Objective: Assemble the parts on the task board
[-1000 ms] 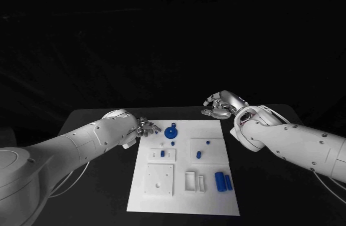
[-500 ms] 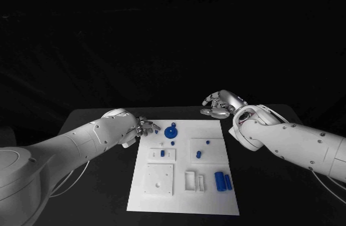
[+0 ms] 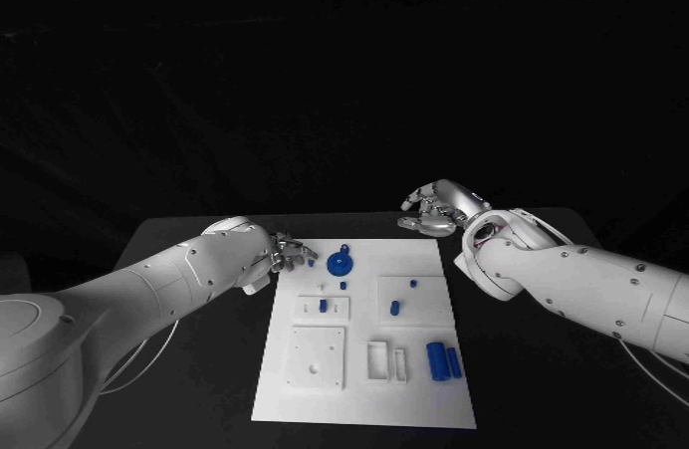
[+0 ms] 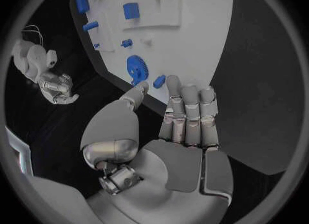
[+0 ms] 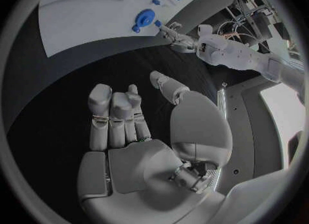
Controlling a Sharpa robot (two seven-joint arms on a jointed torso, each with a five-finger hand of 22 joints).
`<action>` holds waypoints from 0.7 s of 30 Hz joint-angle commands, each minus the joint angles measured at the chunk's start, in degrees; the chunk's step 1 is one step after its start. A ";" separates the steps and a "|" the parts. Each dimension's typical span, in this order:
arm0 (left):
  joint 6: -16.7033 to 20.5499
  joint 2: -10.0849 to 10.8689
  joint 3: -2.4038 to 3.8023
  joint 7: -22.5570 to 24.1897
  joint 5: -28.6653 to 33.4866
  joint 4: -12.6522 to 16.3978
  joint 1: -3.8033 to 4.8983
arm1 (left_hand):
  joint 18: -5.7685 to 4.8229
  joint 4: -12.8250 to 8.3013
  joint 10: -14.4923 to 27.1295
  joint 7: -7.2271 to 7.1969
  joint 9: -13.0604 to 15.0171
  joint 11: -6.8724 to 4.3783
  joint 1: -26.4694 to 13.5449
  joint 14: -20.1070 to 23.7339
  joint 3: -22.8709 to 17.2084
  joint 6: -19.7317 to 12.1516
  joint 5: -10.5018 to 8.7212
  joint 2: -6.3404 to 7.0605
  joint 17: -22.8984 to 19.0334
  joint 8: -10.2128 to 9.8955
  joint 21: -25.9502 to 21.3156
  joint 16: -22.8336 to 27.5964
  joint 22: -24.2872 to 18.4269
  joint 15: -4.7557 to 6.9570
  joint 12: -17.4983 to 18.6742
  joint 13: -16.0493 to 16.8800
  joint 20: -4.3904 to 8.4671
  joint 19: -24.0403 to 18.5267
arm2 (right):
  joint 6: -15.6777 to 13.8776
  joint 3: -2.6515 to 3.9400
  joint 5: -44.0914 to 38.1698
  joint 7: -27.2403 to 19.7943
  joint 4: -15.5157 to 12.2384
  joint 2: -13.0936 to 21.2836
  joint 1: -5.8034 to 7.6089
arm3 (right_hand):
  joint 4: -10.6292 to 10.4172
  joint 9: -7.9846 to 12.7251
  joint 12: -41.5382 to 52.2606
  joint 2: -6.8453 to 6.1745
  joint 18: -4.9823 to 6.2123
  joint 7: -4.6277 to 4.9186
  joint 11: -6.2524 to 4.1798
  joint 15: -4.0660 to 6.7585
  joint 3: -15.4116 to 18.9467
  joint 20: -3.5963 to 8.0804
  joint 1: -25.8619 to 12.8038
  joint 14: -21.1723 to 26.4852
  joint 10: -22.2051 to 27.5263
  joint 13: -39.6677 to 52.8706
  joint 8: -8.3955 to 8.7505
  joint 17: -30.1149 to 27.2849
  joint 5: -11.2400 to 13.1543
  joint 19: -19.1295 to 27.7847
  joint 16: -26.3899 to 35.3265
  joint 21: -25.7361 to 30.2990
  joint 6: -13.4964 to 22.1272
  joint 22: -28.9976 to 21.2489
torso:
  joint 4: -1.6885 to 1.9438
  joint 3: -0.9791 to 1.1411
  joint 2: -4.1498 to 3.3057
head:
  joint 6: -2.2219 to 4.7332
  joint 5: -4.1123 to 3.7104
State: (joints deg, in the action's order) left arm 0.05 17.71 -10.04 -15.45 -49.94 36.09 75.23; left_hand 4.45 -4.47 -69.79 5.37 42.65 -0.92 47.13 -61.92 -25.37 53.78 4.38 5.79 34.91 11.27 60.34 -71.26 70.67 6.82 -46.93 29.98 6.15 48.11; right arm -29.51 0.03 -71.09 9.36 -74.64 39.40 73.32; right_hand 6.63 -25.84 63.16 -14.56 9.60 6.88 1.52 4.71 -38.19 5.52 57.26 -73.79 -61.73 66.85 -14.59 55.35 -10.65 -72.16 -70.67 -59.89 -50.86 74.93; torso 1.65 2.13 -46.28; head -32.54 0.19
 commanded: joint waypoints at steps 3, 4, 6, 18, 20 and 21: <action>-0.84 -0.32 0.03 1.09 0.99 -0.50 -0.12 | -0.64 -0.52 0.20 0.19 -0.14 0.01 0.38 0.42 0.06 -0.09 -0.24 -0.26 -0.12 -0.12 -0.20 -0.31 0.10 0.04 0.05 -0.11 6.06 -0.32 | 0.11 0.03 -0.31 -0.35 -0.07 -0.27 0.14 | 0.07 -0.02 0.27 -0.12 5.40 1.34 0.16 -0.05 0.35 0.25 0.33 -0.14 -0.08 -0.06 -0.27 0.06 -0.22 -0.03 0.20 0.33 0.79 0.10 | -0.10 0.05 -0.07 | -0.03 -0.24; -0.84 -0.35 0.04 1.11 0.99 -0.54 -0.13 | -0.64 -0.53 0.20 0.19 -0.14 0.01 0.39 0.42 0.07 -0.09 -0.24 -0.26 -0.12 -0.12 -0.20 -0.31 0.10 0.04 0.05 -0.11 6.06 -0.32 | 0.10 0.03 -0.31 -0.34 -0.07 -0.29 0.16 | 0.07 -0.02 0.27 -0.12 5.40 1.34 0.16 -0.05 0.35 0.25 0.33 -0.14 -0.08 -0.06 -0.27 0.07 -0.22 -0.03 0.20 0.33 0.79 0.10 | -0.08 0.05 -0.08 | -0.03 -0.26; -0.85 -0.43 0.04 1.12 0.99 -0.60 -0.13 | -0.64 -0.58 0.19 0.19 -0.15 0.00 0.42 0.42 0.09 -0.08 -0.25 -0.25 -0.13 -0.11 -0.20 -0.32 0.11 0.04 0.05 -0.12 6.06 -0.31 | 0.10 0.03 -0.32 -0.34 -0.10 -0.32 0.21 | 0.07 -0.02 0.28 -0.12 5.40 1.34 0.16 -0.05 0.35 0.25 0.33 -0.14 -0.08 -0.06 -0.27 0.07 -0.22 -0.03 0.20 0.33 0.79 0.10 | -0.02 0.07 -0.07 | -0.02 -0.40; -0.56 -0.70 0.04 1.15 0.99 -1.12 -0.20 | -0.64 -1.34 0.09 0.15 -0.44 -0.03 1.48 0.38 0.04 0.14 -0.25 -1.53 -0.30 0.03 -0.24 -0.49 0.25 0.07 0.00 -0.27 6.03 -0.23 | 0.13 0.03 -0.38 -0.30 -0.12 -0.36 0.38 | 0.06 -0.03 0.29 -0.12 5.40 1.33 0.15 -0.05 0.36 0.26 0.36 -0.15 -0.09 -0.09 -0.28 0.07 -0.21 -0.04 0.20 0.34 0.78 0.11 | 0.01 0.01 -0.02 | -0.09 -0.67; -0.58 -0.71 0.04 1.23 0.99 -1.14 -0.20 | -0.64 -1.71 0.05 0.14 -0.51 -0.04 1.93 0.36 0.00 0.22 -0.21 -1.77 -0.34 0.08 -0.24 -0.54 0.29 0.08 -0.01 -0.30 6.03 -0.21 | 0.13 0.03 -0.38 -0.30 -0.10 -0.40 0.38 | 0.06 -0.03 0.29 -0.11 5.40 1.33 0.15 -0.05 0.36 0.26 0.36 -0.16 -0.10 -0.09 -0.28 0.07 -0.21 -0.05 0.20 0.34 0.78 0.11 | 0.02 0.01 -0.01 | -0.09 -0.76; -0.53 -0.72 0.04 1.23 0.99 -1.17 -0.20 | -0.66 -1.96 0.00 0.12 -0.57 -0.05 2.27 0.34 -0.04 0.26 -0.20 -2.02 -0.38 0.11 -0.25 -0.58 0.33 0.09 -0.02 -0.34 6.02 -0.19 | 0.13 0.03 -0.38 -0.30 -0.09 -0.42 0.38 | 0.06 -0.03 0.29 -0.11 5.40 1.33 0.15 -0.05 0.36 0.26 0.37 -0.16 -0.10 -0.09 -0.28 0.07 -0.21 -0.05 0.20 0.34 0.78 0.11 | 0.01 0.02 0.01 | -0.11 -0.76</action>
State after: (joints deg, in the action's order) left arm -0.08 17.19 -10.03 -14.96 -49.34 34.90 75.02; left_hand 4.45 -6.22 -69.79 5.27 42.12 -0.92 49.08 -61.83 -25.39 53.72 4.38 3.84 34.62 11.27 60.34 -71.48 70.95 6.72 -46.93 29.68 6.15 48.12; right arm -29.51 0.03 -71.11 9.39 -74.68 39.06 73.68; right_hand 6.63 -25.84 63.17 -14.56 9.60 6.91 1.53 4.71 -38.19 5.42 57.27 -73.79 -61.73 66.85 -14.59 55.35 -10.65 -72.25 -70.67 -59.89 -50.88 74.91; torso 1.66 2.17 -46.31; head -32.61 -0.53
